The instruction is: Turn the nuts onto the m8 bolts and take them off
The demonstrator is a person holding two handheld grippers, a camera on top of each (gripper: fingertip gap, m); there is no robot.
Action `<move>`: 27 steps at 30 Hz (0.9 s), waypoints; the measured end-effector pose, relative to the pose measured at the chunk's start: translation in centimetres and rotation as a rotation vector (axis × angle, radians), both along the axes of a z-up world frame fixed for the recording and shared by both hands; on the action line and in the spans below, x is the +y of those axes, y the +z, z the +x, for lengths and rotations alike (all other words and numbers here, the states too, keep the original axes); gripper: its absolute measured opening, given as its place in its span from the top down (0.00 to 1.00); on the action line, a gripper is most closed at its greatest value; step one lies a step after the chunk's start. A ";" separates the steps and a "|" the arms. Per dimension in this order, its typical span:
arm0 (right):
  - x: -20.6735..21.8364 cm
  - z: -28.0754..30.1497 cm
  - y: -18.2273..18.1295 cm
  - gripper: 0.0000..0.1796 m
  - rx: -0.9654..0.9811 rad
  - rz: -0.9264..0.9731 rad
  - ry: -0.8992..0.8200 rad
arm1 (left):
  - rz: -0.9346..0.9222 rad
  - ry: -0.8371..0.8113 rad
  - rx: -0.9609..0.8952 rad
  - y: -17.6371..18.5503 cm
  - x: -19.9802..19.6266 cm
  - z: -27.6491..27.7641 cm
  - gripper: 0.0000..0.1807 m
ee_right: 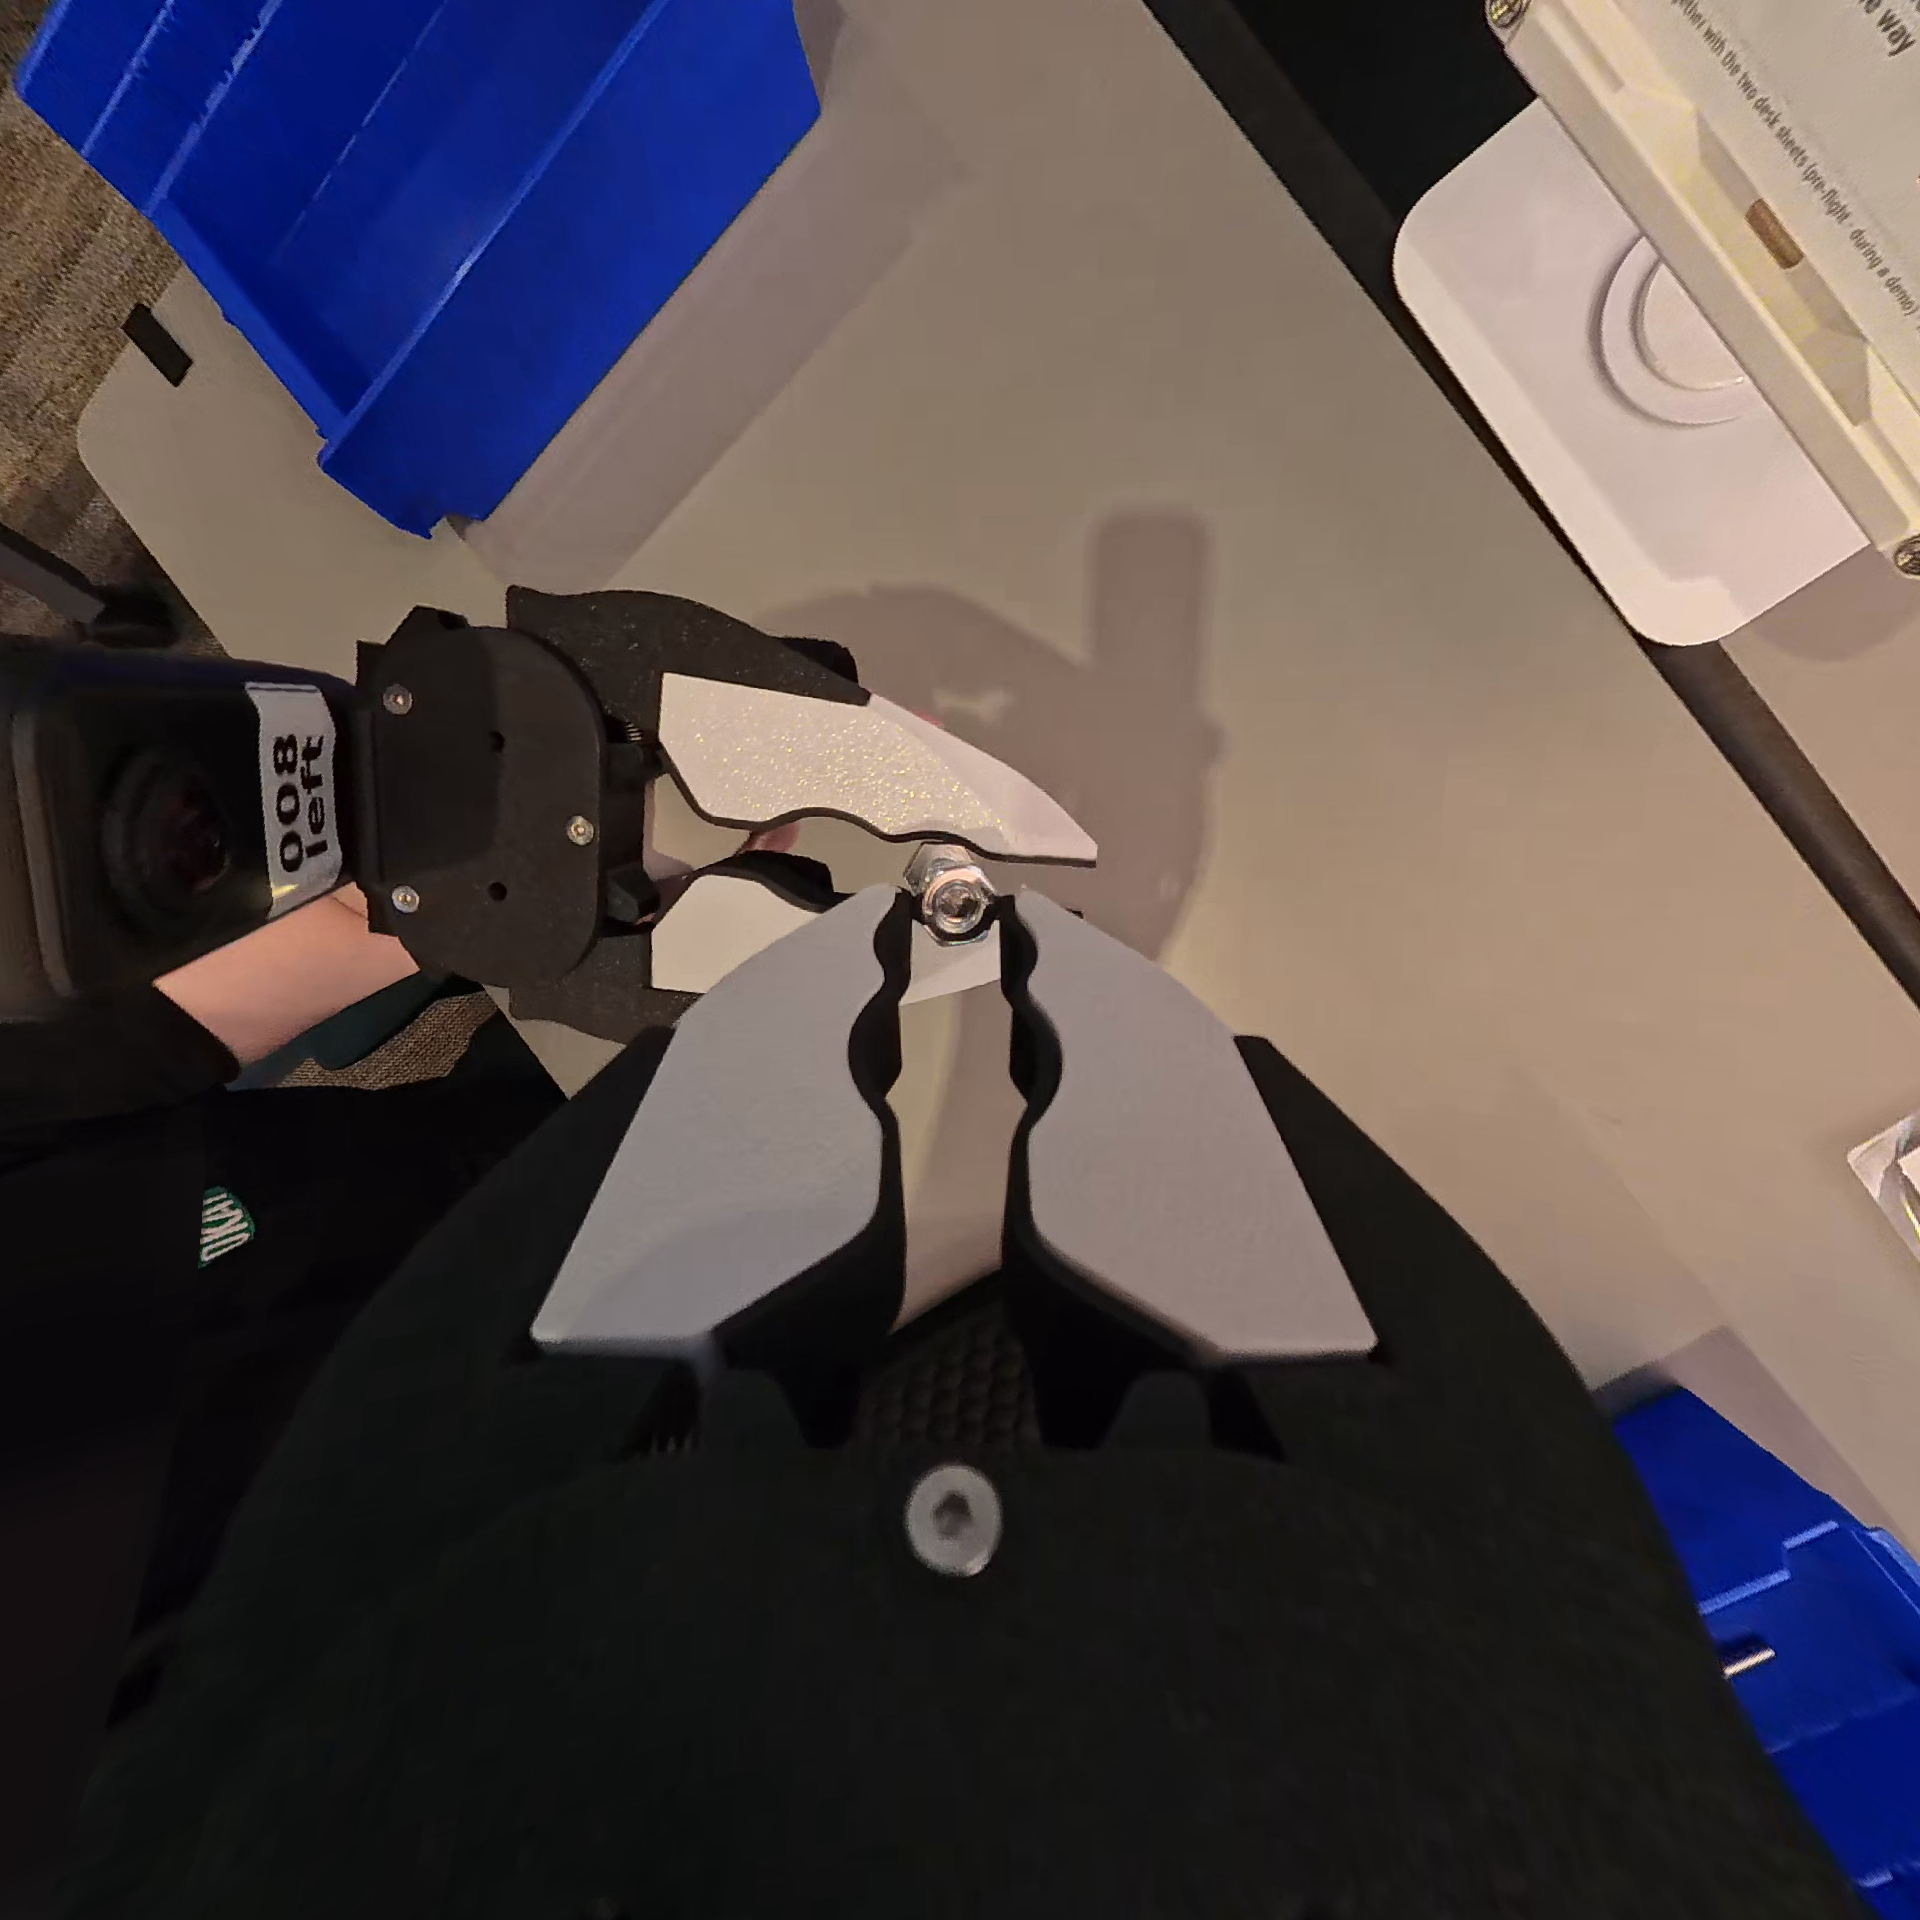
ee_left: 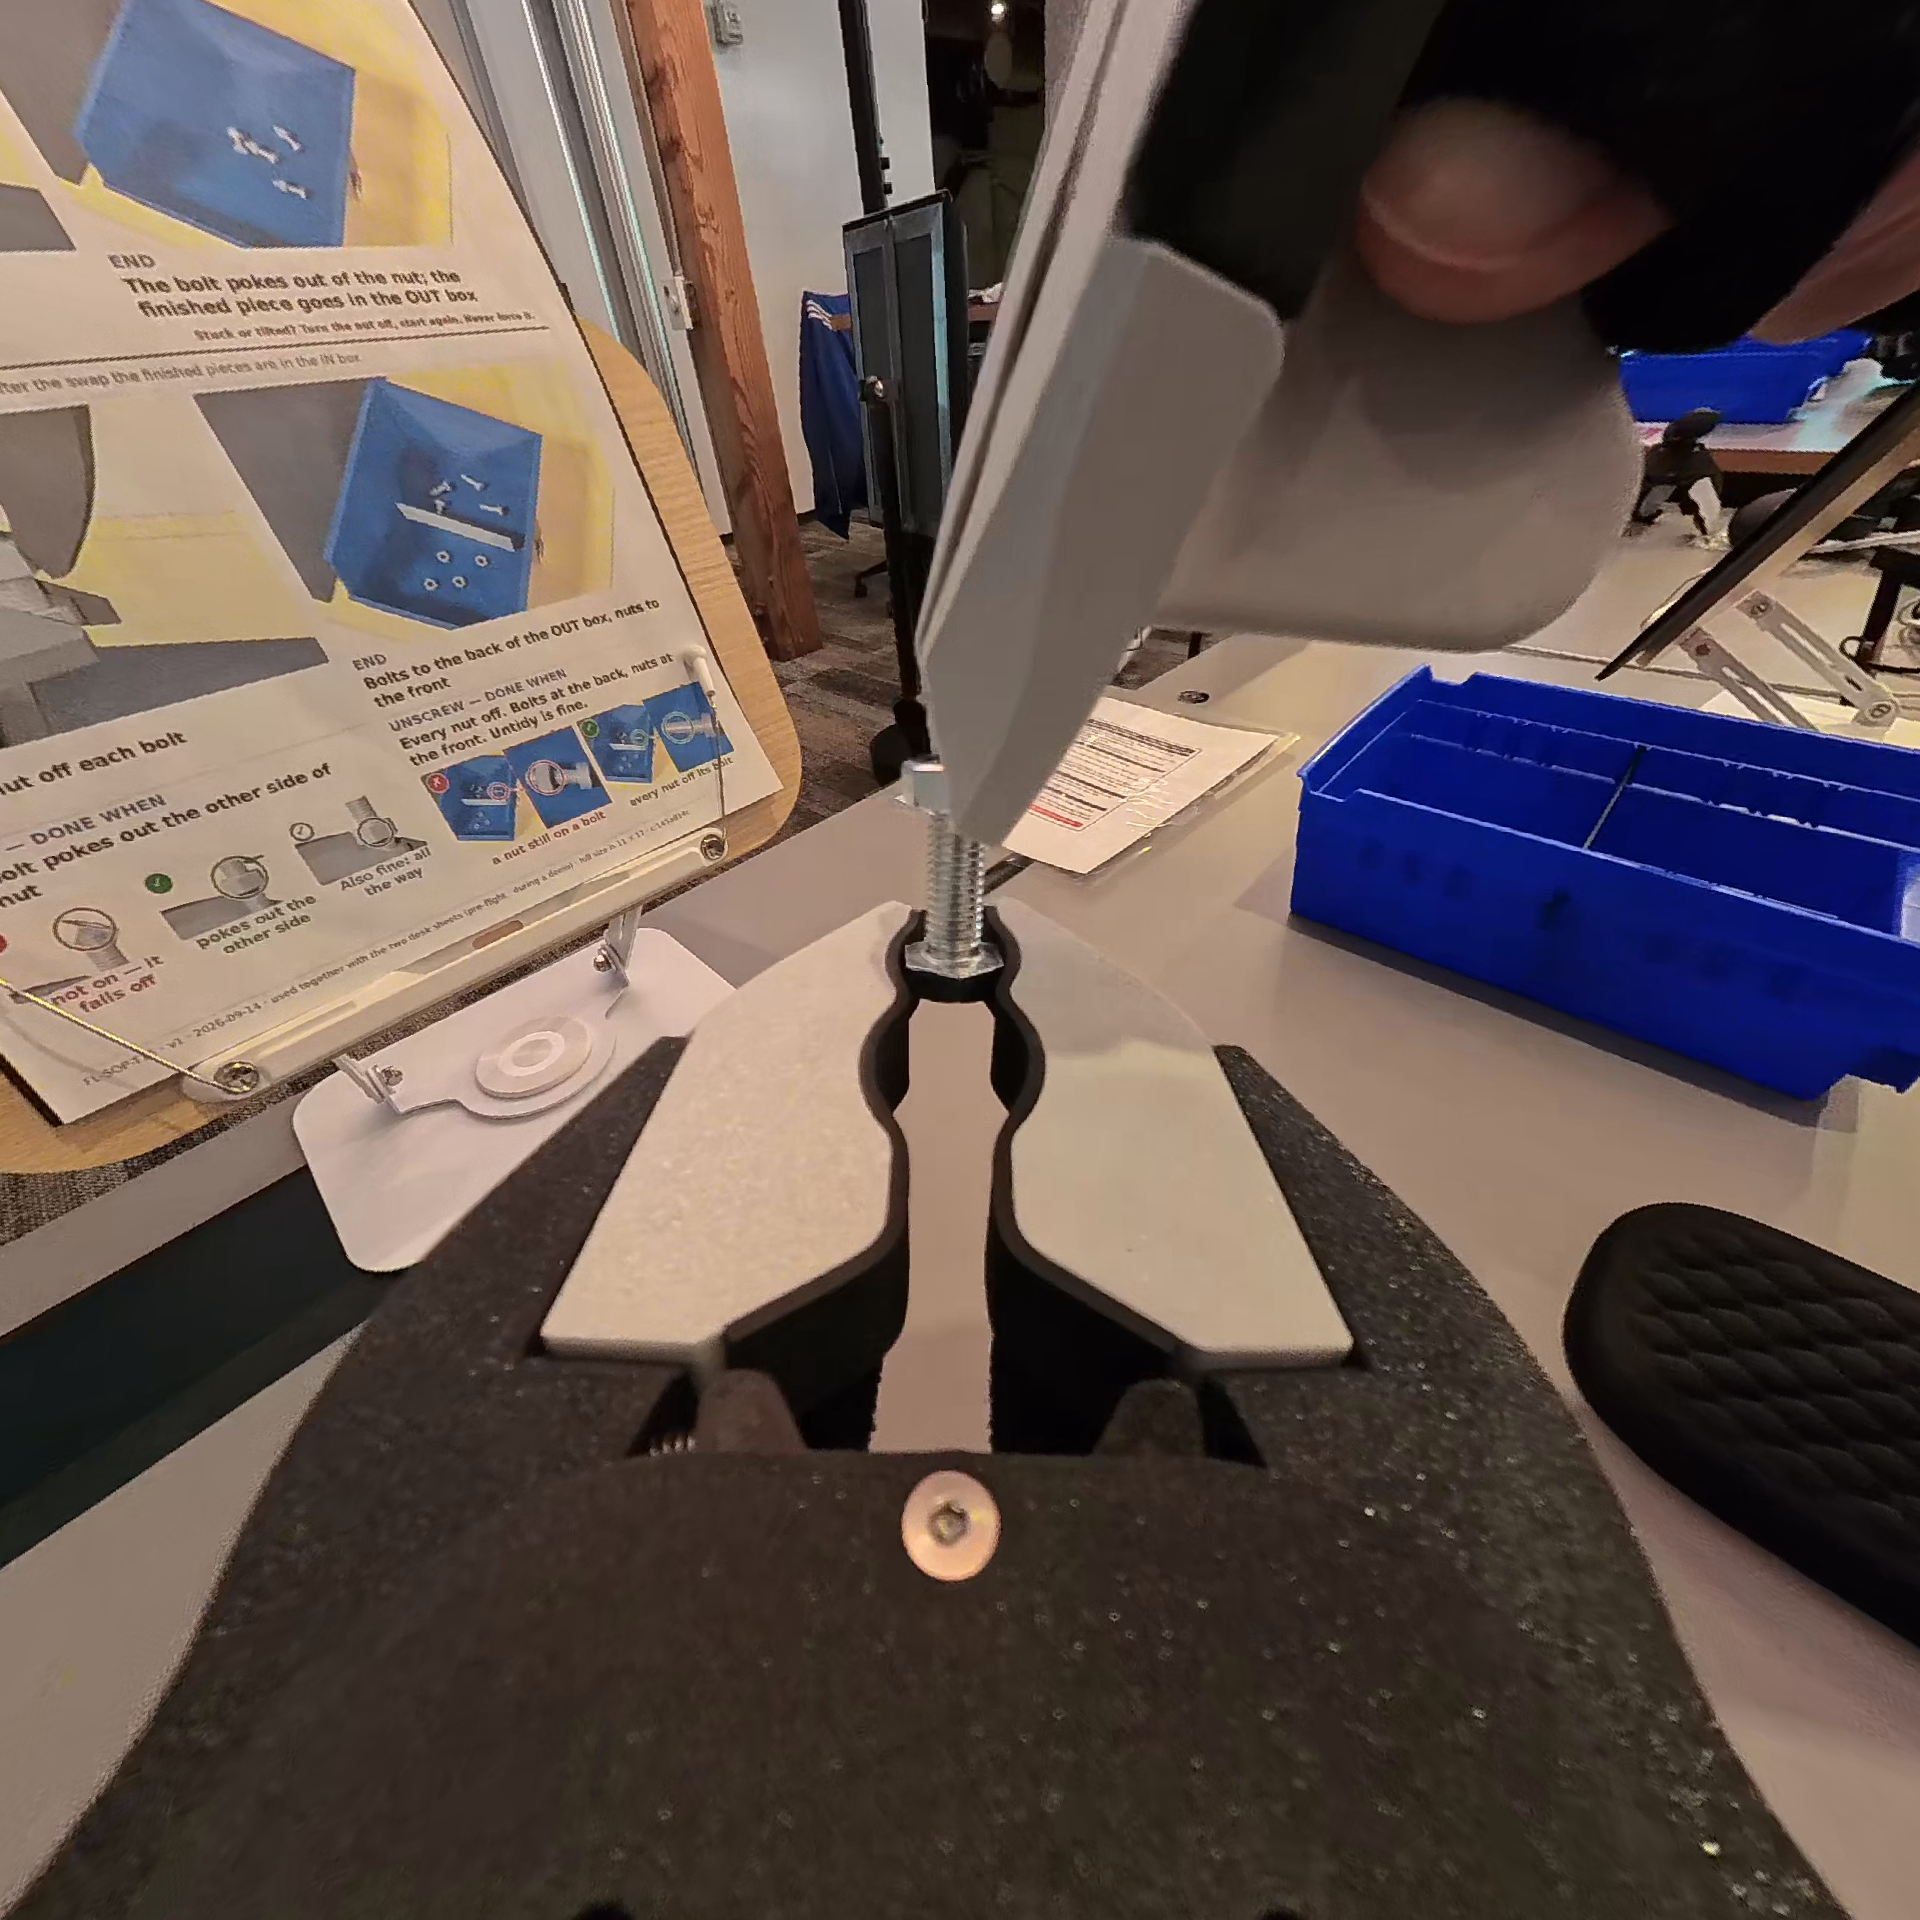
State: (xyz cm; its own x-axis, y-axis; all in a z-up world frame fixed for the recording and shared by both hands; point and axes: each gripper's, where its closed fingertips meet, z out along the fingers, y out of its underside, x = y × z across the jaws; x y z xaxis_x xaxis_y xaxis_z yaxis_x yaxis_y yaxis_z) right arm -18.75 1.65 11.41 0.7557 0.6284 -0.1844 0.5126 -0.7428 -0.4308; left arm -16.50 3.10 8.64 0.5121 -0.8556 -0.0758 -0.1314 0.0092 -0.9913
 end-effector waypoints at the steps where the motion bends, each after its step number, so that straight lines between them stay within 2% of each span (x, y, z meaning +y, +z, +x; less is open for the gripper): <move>1: 0.0 0.0 0.0 0.91 -0.001 -0.002 0.002 | -0.003 -0.006 -0.001 0.0 0.0 0.0 0.94; 5: -0.4 0.1 0.0 0.92 -0.019 0.006 0.057 | -0.005 -0.048 0.009 0.0 -0.4 0.2 0.94; 8: -1.2 0.2 0.4 0.92 -0.047 0.046 0.186 | -0.031 -0.151 -0.004 0.4 -1.5 0.4 0.94; 16: -6.1 -0.4 1.8 0.92 -0.022 0.143 0.580 | -0.148 -0.618 -0.026 1.8 -8.2 -0.1 0.94; 27: -14.8 -2.5 2.6 0.92 0.131 0.398 1.120 | -0.291 -1.260 0.017 2.6 -18.8 -3.0 0.94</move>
